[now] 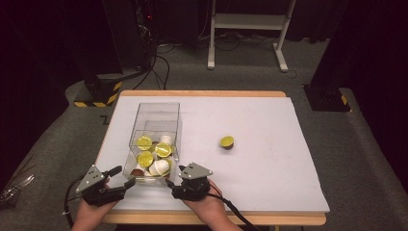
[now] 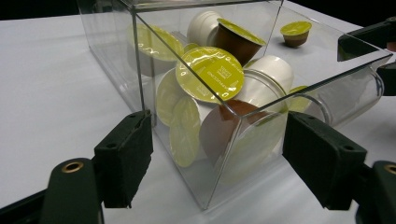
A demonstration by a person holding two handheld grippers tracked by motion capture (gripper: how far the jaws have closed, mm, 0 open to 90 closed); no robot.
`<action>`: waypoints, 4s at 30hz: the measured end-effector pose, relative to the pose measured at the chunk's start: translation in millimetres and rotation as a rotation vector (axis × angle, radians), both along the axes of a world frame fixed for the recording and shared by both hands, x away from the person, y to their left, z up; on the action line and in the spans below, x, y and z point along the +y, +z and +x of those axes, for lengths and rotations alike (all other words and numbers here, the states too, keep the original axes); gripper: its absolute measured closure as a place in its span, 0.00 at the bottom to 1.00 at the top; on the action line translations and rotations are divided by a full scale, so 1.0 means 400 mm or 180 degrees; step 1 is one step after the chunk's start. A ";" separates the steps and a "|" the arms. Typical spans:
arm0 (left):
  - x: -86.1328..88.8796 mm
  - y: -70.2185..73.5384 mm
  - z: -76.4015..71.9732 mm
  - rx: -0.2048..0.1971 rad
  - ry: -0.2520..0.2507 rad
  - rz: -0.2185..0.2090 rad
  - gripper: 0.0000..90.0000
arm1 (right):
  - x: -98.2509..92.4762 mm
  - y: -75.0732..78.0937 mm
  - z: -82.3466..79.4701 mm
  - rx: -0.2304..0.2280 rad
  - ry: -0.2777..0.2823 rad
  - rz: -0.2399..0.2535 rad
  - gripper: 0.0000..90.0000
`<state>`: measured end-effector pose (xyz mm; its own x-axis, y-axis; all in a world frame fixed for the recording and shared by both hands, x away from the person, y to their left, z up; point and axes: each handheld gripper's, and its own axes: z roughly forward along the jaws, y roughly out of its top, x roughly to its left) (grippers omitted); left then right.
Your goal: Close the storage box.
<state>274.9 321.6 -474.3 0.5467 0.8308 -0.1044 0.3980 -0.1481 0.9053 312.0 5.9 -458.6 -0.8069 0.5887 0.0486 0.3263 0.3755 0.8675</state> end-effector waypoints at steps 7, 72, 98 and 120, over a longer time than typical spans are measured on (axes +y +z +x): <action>-0.001 0.000 0.010 0.0010 -0.0007 -0.0012 0.27 | 0.003 0.002 0.012 -0.0015 -0.0003 -0.0040 0.39; 0.020 -0.017 0.195 0.0142 0.0371 0.0044 0.25 | 0.032 -0.014 0.205 -0.0076 -0.0429 -0.0029 0.28; -0.001 -0.045 0.273 0.0309 0.0502 0.0086 0.26 | 0.046 -0.034 0.272 0.0001 -0.0629 -0.0040 0.29; -0.012 -0.040 0.260 0.0334 0.0457 0.0100 0.27 | 0.045 -0.029 0.260 0.0019 -0.0534 -0.0153 0.30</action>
